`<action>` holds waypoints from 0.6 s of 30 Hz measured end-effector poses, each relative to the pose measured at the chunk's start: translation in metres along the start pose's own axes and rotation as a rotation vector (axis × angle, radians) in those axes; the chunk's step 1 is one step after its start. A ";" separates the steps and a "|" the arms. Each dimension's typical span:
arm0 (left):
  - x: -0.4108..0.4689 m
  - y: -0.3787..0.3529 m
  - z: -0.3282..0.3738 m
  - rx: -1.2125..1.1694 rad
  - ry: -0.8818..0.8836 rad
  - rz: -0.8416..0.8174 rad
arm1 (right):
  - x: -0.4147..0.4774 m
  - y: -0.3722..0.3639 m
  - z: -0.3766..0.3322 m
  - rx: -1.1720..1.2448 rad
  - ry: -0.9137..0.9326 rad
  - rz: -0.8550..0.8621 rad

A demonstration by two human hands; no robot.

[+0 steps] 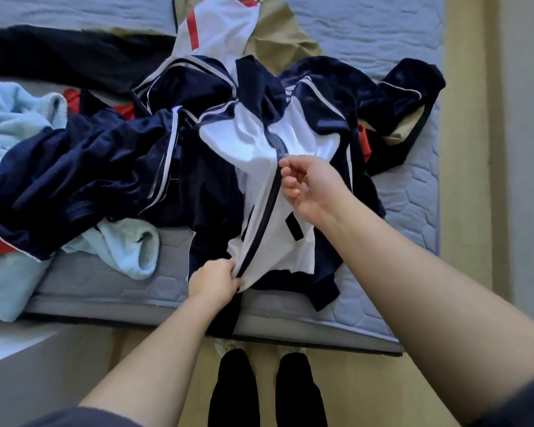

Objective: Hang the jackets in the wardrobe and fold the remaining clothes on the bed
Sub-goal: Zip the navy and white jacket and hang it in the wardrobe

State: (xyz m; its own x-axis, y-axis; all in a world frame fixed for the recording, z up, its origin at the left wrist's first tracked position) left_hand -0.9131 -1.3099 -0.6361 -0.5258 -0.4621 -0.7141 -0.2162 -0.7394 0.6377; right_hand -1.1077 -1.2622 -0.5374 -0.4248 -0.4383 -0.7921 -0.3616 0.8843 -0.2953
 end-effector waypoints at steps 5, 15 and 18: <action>0.011 0.031 0.036 -0.248 -0.075 0.074 | -0.002 -0.008 0.000 -0.107 -0.005 -0.062; 0.014 0.126 0.103 -0.492 -0.326 0.473 | -0.006 -0.006 0.008 -0.092 -0.007 -0.066; 0.015 0.120 0.097 -0.465 -0.356 0.484 | -0.006 -0.003 0.010 -0.095 -0.006 -0.065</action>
State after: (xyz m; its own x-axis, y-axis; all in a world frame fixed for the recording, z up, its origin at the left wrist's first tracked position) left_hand -1.0272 -1.3582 -0.5422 -0.7245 -0.6598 -0.1994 0.4337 -0.6613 0.6120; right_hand -1.0954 -1.2609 -0.5367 -0.3927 -0.4933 -0.7761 -0.4658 0.8344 -0.2947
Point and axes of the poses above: each hand's wrist, its own x-axis towards the middle knuckle, its own y-axis out of the back of the hand, z = x × y, the point moved 9 cm from there along x, towards the middle knuckle, and after that the axes turned 7 degrees about -x, right-handed, at the moved point
